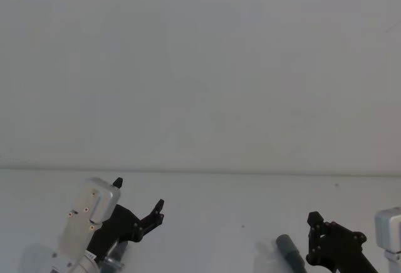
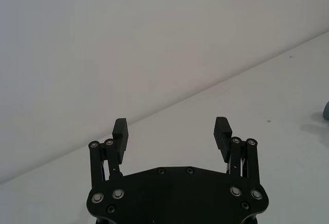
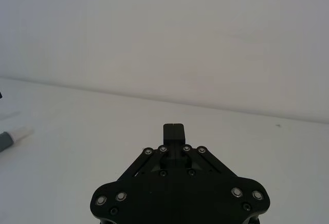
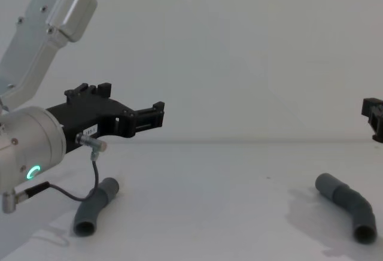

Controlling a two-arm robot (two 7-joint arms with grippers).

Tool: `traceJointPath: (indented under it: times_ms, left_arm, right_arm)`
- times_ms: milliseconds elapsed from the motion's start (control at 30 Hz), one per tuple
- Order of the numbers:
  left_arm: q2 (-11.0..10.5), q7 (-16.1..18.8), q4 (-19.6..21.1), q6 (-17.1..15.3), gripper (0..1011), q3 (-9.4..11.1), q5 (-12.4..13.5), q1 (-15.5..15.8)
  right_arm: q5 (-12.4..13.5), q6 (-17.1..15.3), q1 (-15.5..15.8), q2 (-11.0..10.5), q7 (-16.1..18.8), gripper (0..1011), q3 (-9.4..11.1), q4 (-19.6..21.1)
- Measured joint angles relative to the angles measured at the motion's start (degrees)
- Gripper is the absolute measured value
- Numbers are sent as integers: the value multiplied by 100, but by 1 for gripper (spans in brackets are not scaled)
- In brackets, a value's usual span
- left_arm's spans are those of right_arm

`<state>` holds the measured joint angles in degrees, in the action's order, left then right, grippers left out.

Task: Use both hands to pick up one end of the pipe from the table, align the ends, and insert them.

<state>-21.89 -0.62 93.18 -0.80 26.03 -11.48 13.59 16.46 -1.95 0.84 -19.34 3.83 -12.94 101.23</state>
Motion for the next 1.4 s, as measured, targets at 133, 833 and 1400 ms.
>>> traceJointPath:
  times_ms: [133,833,1400]
  left_arm:
    - [0,0,0,0,1001,0,1,0]
    - [0,0,0,0,1001,0,0,0]
    - [0,0,0,0,1001,0,0,0]
  right_arm:
    - [0,0,0,0,0,0,0,0]
    - [0,0,0,0,0,0,0,0]
    - [0,0,0,0,0,0,0,0]
